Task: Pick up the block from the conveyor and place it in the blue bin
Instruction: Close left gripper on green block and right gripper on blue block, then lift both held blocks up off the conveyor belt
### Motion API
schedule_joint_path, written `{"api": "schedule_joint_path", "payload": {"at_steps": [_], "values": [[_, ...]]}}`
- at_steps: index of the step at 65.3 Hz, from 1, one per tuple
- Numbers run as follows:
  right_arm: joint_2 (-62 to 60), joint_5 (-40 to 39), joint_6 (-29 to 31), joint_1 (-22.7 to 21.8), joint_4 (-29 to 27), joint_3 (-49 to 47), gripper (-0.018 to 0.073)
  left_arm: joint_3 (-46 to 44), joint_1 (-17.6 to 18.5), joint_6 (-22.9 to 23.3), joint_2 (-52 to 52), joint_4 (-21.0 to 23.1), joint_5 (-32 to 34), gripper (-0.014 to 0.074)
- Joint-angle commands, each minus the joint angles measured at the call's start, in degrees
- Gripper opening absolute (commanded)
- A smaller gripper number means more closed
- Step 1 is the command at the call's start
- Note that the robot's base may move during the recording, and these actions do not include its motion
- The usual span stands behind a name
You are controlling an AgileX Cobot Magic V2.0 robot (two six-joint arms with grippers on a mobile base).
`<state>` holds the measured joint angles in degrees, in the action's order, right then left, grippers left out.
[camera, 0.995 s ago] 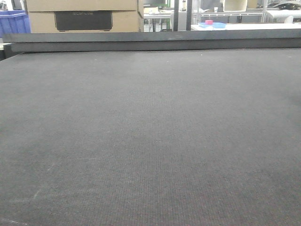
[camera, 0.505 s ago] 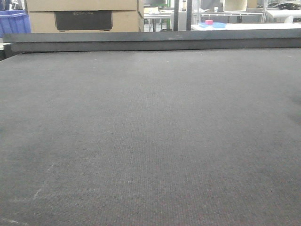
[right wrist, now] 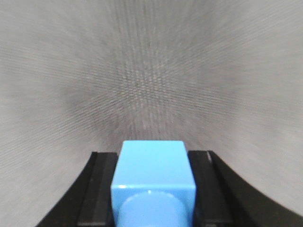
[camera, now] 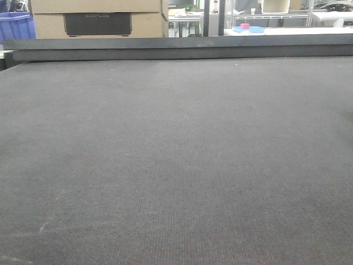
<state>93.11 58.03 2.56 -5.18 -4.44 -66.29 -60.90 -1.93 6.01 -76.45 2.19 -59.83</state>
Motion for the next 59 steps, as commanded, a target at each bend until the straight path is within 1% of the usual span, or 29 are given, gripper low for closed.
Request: {"api": "schedule_joint_path", "payload": {"at_steps": [1,5,10,12,17,21,25,33,38,48,51,55,56,59], "values": [[-1.8,0.4,0.1,-0.4,0.6,-0.4,-0.016,-1.7,-0.2,0.1,-2.5,-1.6,0.9,-0.0046],[-2.2,0.6,0.1,-0.4,0.2,-0.4,-0.016,-1.8,-0.2,0.1,-3.9,-3.7,2.2,0.0035],[-2.3,1.0,0.1,-0.4,0.2,-0.4,-0.016,-1.8,-0.2,0.1,-5.7,-5.3,3.1,0.0176],[-2.3,1.0,0.1,-0.4,0.1,-0.4,-0.016,-1.8,-0.2,0.1,-6.6,-5.4,3.6,0.0249],[-2.3,1.1,0.1,-0.4,-0.1,-0.4,-0.016,-1.6,-0.2,0.1,-8.3,-5.5,4.9,0.0378],[-2.3,1.2,0.1,-0.4,-0.2,-0.4,-0.016,-1.6,-0.2,0.2,-9.9,-5.5,6.2,0.0442],[-2.3,1.3,0.1,-0.4,-0.3,-0.4,-0.016,-1.6,-0.2,0.2,-12.0,-5.4,7.1,0.0459],[-2.3,1.3,0.1,-0.4,-0.4,-0.4,-0.016,-1.6,-0.2,1.1,-16.1,-5.4,8.0,0.0425],[-2.3,1.4,0.1,-0.4,-0.4,-0.4,-0.016,-1.7,-0.2,2.1,-18.4,-5.4,8.3,0.035],[-2.3,1.9,0.1,-0.4,-0.4,-0.4,-0.016,-2.4,-0.2,2.1,-20.1,-4.9,7.3,0.0122],[-2.3,2.0,0.1,-0.4,-0.4,-0.4,-0.016,-3.2,-0.2,2.1,-20.0,-4.9,6.8,0.0041],[-2.4,2.0,0.1,-0.4,-0.4,-0.4,-0.016,-4.2,-0.2,2.1,-19.1,-4.9,6.1,-0.0095],[-2.6,2.0,0.1,-0.4,-0.4,-0.4,-0.016,-4.3,-0.2,2.1,-19.0,-4.9,6.1,-0.0109],[-3.0,1.9,0.1,-0.4,-0.4,-0.4,-0.016,-4.9,-0.2,1.7,-18.0,-4.9,6.1,-0.0111]]}}
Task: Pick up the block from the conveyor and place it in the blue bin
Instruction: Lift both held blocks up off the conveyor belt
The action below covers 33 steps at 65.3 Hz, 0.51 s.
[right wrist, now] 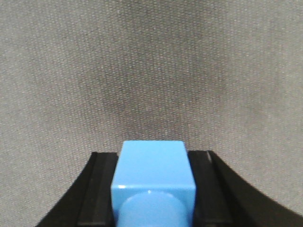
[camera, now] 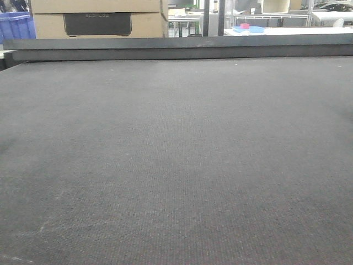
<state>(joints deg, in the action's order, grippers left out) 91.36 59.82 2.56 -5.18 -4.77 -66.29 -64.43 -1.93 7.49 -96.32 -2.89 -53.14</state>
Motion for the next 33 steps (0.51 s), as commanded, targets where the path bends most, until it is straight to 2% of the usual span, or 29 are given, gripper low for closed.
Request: {"api": "schedule_joint_path", "payload": {"at_steps": [1,11,17,27,33], "values": [[-1.4,0.1,0.2,-0.4,-0.1,-0.4,-0.016,-1.4,0.0,0.1,2.3,0.2,-0.6,-0.0111],[-5.5,-3.5,4.5,-0.3,-0.2,0.5,-0.016,-0.6,0.0,-5.5,9.4,0.5,1.9,-0.0111],[-9.6,-8.7,6.4,-0.3,-0.7,3.6,-0.016,2.6,0.0,-7.8,15.2,0.9,7.7,-0.0111],[-17.3,-19.8,11.5,-0.3,-4.8,11.1,-0.016,11.4,0.0,-7.9,25.7,1.5,21.1,-0.0111],[-22.1,-26.0,13.9,-0.1,-6.7,16.6,-0.016,17.0,0.0,-7.9,31.1,3.9,28.8,-0.0111]]}}
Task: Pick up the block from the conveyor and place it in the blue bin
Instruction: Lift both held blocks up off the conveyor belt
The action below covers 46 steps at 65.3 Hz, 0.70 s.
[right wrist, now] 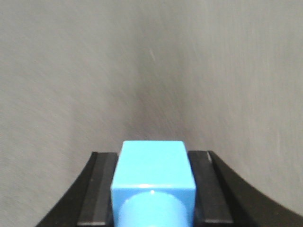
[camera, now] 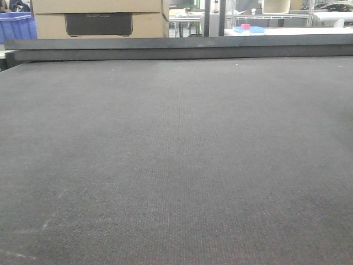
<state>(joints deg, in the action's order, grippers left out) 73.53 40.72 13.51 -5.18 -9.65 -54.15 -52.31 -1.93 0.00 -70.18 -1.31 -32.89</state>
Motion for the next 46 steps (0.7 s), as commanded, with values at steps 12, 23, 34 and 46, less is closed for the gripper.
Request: {"api": "schedule_joint_path", "payload": {"at_steps": [12,23,34,46], "values": [[-14.9,-16.4,3.1,1.3,-2.0,15.6,-0.016,17.4,0.0,-0.4,16.1,5.1,23.5,-0.0111],[-26.8,-17.7,3.1,3.2,-2.1,23.0,-0.016,25.1,0.0,-0.4,26.2,5.1,25.4,-0.0111],[-39.2,-11.6,3.1,3.7,-5.5,23.8,-0.016,27.0,0.0,-0.4,36.7,5.1,24.4,-0.0111],[-49.1,-13.9,3.1,3.7,-5.6,23.8,-0.016,27.0,0.0,-0.4,45.5,5.1,24.9,-0.0111]]}}
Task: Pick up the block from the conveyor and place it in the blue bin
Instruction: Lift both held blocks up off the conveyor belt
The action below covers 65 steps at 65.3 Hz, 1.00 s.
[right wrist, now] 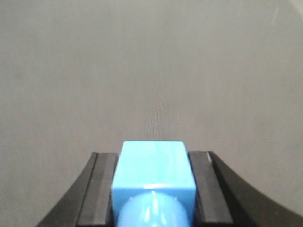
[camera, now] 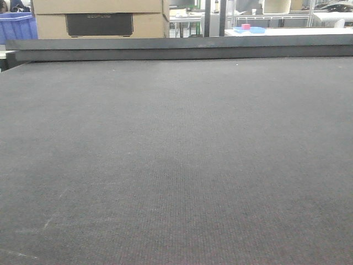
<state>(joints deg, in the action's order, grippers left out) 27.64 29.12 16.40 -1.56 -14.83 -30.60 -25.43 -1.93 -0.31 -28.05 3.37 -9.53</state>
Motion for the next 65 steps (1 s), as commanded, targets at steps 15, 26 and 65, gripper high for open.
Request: {"api": "schedule_joint_path", "payload": {"at_steps": [15,26,65], "values": [[-7.5,-9.4,0.3,0.1,-0.5,0.2,-0.016,0.1,0.0,-0.1,10.2,0.4,1.6,-0.0111],[-7.7,-10.1,0.3,0.1,-0.5,0.2,-0.016,0.1,0.0,-0.1,11.6,0.4,1.6,-0.0111],[-7.7,-10.1,0.3,0.1,-0.5,0.2,-0.016,0.1,0.0,-0.1,11.6,0.4,1.6,-0.0111]]}}
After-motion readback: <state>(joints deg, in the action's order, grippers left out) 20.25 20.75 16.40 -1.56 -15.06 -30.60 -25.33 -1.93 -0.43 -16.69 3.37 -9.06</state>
